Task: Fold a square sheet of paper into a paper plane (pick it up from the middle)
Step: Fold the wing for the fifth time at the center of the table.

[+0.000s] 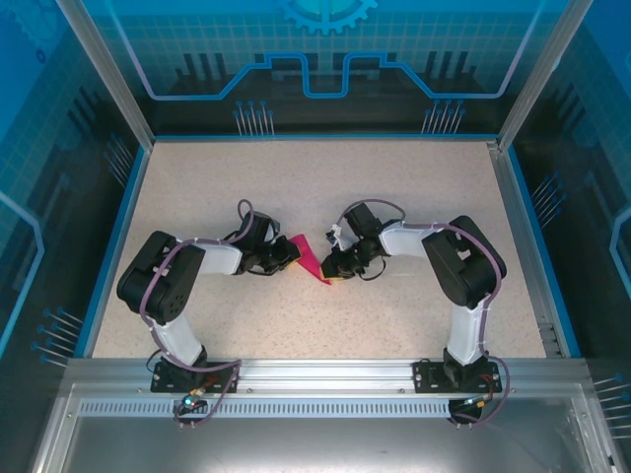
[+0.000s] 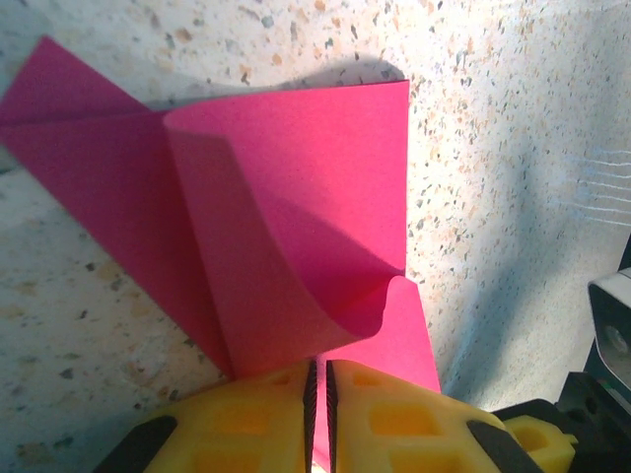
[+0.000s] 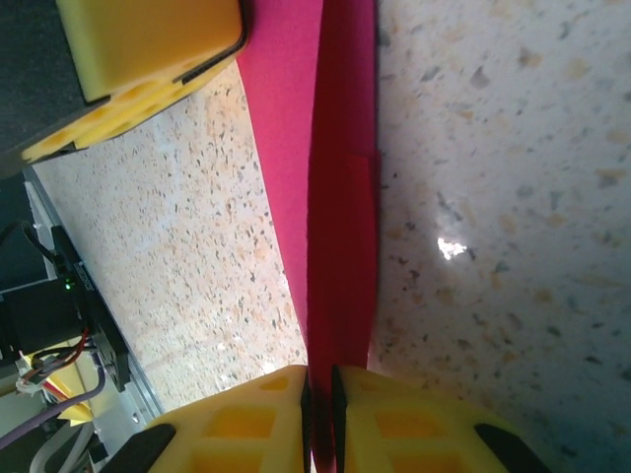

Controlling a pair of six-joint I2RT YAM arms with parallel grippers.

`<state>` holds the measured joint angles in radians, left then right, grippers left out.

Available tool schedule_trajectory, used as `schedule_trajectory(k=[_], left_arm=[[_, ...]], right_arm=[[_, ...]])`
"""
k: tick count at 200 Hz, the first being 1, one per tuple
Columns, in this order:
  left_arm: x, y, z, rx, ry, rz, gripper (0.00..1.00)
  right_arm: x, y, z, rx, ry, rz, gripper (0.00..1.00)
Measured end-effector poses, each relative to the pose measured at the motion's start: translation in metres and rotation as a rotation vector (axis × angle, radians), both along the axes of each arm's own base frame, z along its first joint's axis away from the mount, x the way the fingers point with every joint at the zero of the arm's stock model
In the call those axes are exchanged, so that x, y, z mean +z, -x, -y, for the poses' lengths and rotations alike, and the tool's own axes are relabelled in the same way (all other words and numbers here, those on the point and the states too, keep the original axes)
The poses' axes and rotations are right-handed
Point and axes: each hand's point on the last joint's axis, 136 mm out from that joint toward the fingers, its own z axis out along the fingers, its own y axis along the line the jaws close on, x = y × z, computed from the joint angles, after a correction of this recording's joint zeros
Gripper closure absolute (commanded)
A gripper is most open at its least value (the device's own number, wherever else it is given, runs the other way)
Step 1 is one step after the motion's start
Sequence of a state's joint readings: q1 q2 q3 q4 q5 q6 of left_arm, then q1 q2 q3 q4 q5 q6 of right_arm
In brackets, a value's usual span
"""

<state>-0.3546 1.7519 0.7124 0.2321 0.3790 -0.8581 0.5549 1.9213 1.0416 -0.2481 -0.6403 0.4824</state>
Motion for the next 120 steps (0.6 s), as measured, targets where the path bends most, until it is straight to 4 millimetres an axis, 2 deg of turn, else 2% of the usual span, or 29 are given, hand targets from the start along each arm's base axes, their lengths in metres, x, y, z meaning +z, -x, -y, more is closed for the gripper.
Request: schedule_trajectory(k=[50, 120], left_arm=[[0.000, 0.000, 0.000, 0.000, 0.000, 0.000, 0.83], [0.000, 0.000, 0.000, 0.000, 0.000, 0.000, 0.83]], right_arm=[[-0.003, 0.007, 0.007, -0.004, 0.027, -0.004, 0.84], [0.008, 0.001, 0.010, -0.020, 0.040, 0.046, 0.80]])
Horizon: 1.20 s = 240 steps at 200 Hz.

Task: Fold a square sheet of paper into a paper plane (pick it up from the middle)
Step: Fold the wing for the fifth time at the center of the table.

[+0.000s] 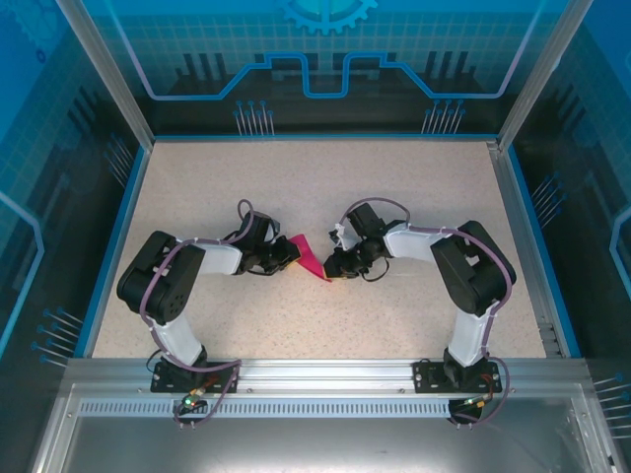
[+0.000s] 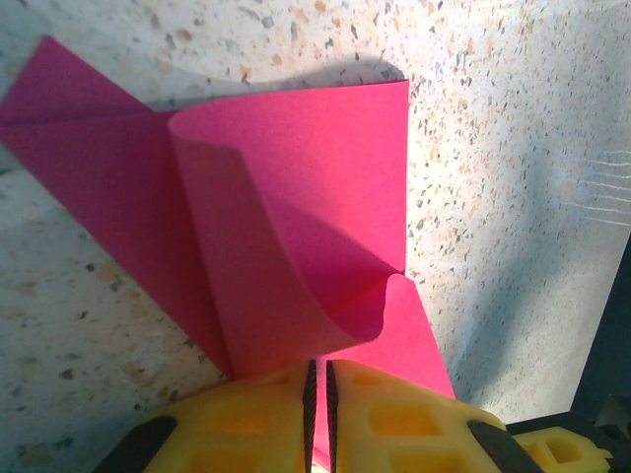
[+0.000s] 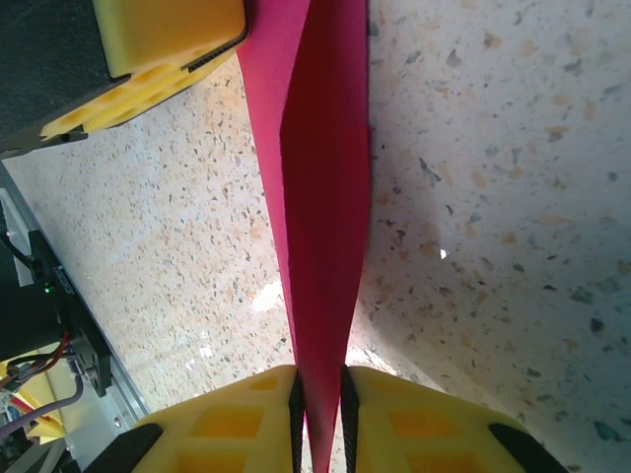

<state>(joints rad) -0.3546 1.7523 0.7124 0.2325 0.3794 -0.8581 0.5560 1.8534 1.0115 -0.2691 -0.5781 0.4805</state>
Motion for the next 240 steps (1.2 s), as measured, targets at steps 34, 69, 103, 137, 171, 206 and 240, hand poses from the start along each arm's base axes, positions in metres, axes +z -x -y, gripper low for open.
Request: schedule_trajectory(k=[34, 69, 103, 137, 171, 206, 240], left_arm=[[0.000, 0.000, 0.000, 0.000, 0.000, 0.000, 0.83], [0.000, 0.000, 0.000, 0.000, 0.000, 0.000, 0.84], [0.000, 0.000, 0.000, 0.000, 0.000, 0.000, 0.83], [0.000, 0.000, 0.000, 0.000, 0.000, 0.000, 0.84], [0.000, 0.000, 0.000, 0.000, 0.000, 0.000, 0.83], [0.000, 0.000, 0.000, 0.000, 0.000, 0.000, 0.83], [0.000, 0.000, 0.000, 0.000, 0.000, 0.000, 0.84]], right_arm=[[0.000, 0.000, 0.000, -0.001, 0.001, 0.002, 0.78], [0.000, -0.001, 0.000, -0.005, 0.000, 0.006, 0.68], [0.003, -0.002, 0.002, -0.013, 0.006, 0.029, 0.69], [0.008, -0.007, 0.002, -0.020, 0.005, 0.059, 0.71], [0.011, -0.008, 0.000, -0.015, -0.011, 0.068, 0.76], [0.013, -0.006, -0.002, -0.004, -0.022, 0.068, 0.81], [0.012, -0.002, -0.005, 0.016, -0.023, 0.073, 0.82]])
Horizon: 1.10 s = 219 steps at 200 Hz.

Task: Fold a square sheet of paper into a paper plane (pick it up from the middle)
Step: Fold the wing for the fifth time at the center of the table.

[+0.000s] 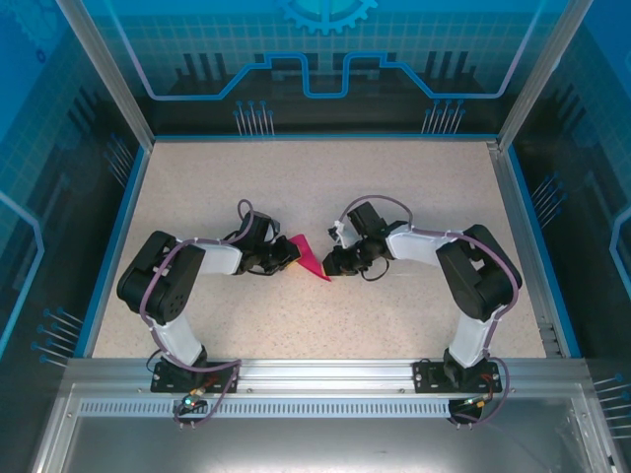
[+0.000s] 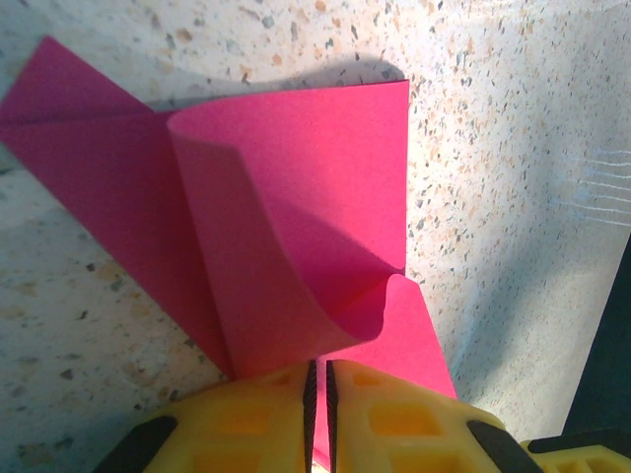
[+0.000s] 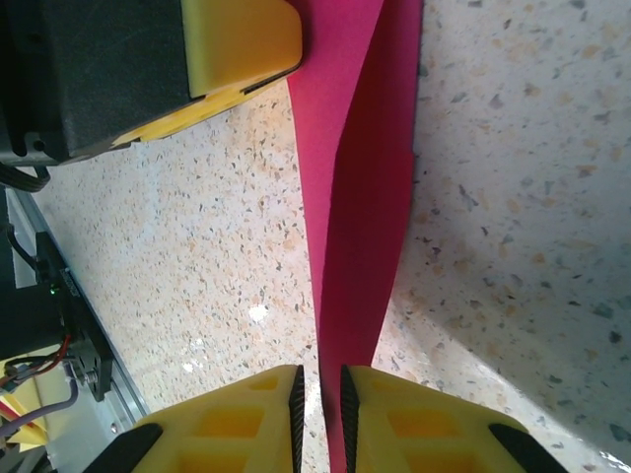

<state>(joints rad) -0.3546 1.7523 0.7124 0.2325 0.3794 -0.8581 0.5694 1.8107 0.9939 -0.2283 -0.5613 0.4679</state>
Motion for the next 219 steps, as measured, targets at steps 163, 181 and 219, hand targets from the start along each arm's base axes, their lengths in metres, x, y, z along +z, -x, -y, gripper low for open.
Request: schedule_trajectory(k=[163, 181, 219], left_arm=[[0.000, 0.000, 0.000, 0.000, 0.000, 0.000, 0.84], [0.000, 0.000, 0.000, 0.000, -0.001, -0.001, 0.84], [0.000, 0.000, 0.000, 0.000, 0.000, -0.001, 0.84]], right_arm=[[-0.017, 0.013, 0.000, 0.070, 0.023, -0.017, 0.81], [-0.017, 0.013, -0.001, 0.062, 0.022, -0.025, 0.78], [-0.013, 0.005, -0.003, 0.040, 0.028, -0.011, 0.76]])
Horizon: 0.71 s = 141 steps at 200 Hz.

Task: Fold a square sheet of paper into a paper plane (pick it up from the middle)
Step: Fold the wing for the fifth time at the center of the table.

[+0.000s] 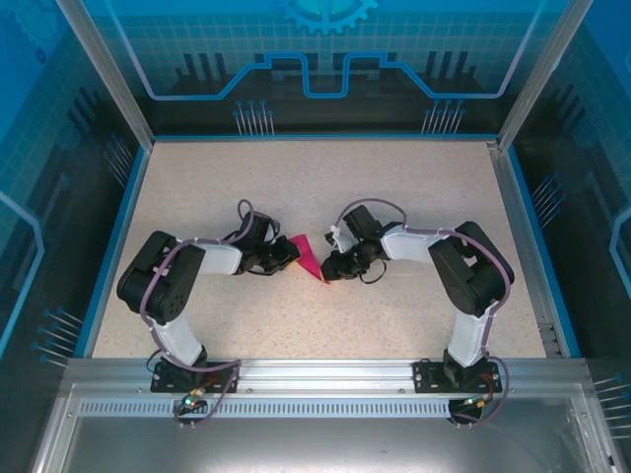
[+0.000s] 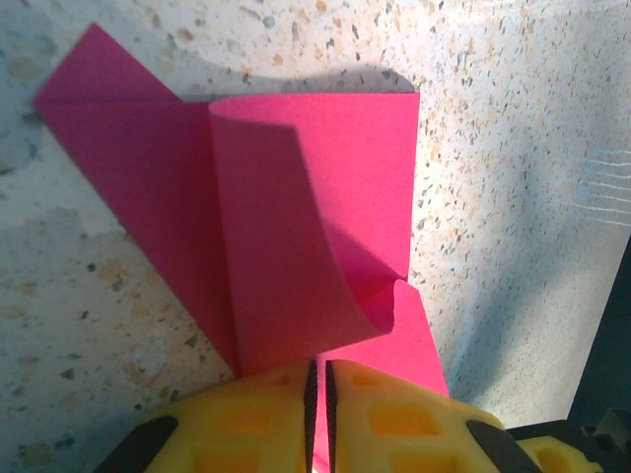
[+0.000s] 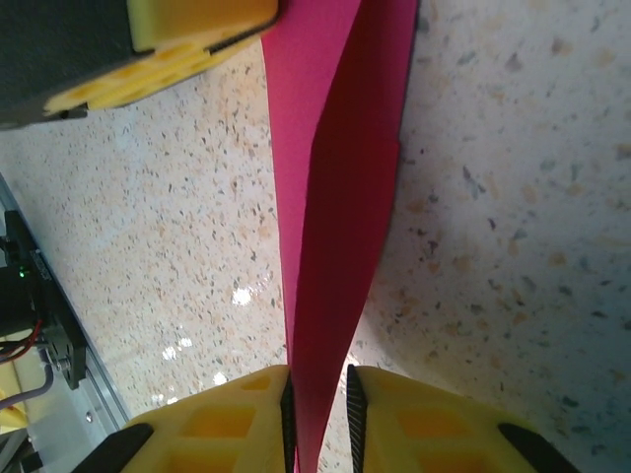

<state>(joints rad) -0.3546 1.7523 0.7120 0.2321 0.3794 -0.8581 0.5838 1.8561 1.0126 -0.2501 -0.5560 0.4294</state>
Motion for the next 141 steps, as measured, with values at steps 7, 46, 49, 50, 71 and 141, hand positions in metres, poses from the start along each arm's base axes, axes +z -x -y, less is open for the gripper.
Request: schedule_trajectory(k=[7, 46, 49, 50, 71, 141], left_arm=[[0.000, 0.000, 0.000, 0.000, 0.000, 0.000, 0.84], [0.000, 0.000, 0.000, 0.000, 0.000, 0.000, 0.84], [0.000, 0.000, 0.000, 0.000, 0.000, 0.000, 0.84], [0.000, 0.000, 0.000, 0.000, 0.000, 0.000, 0.84], [0.000, 0.000, 0.000, 0.000, 0.000, 0.000, 0.84], [0.000, 0.000, 0.000, 0.000, 0.000, 0.001, 0.84]], right_arm=[[0.001, -0.001, -0.001, -0.003, -0.002, 0.001, 0.76], [0.006, -0.007, -0.004, -0.019, -0.017, 0.010, 0.73], [0.006, -0.008, -0.005, -0.021, -0.019, 0.012, 0.73], [0.007, -0.008, -0.005, -0.021, -0.019, 0.012, 0.73], [0.011, -0.013, -0.008, -0.032, -0.031, 0.022, 0.73], [0.015, -0.013, -0.011, -0.035, -0.052, 0.006, 0.89]])
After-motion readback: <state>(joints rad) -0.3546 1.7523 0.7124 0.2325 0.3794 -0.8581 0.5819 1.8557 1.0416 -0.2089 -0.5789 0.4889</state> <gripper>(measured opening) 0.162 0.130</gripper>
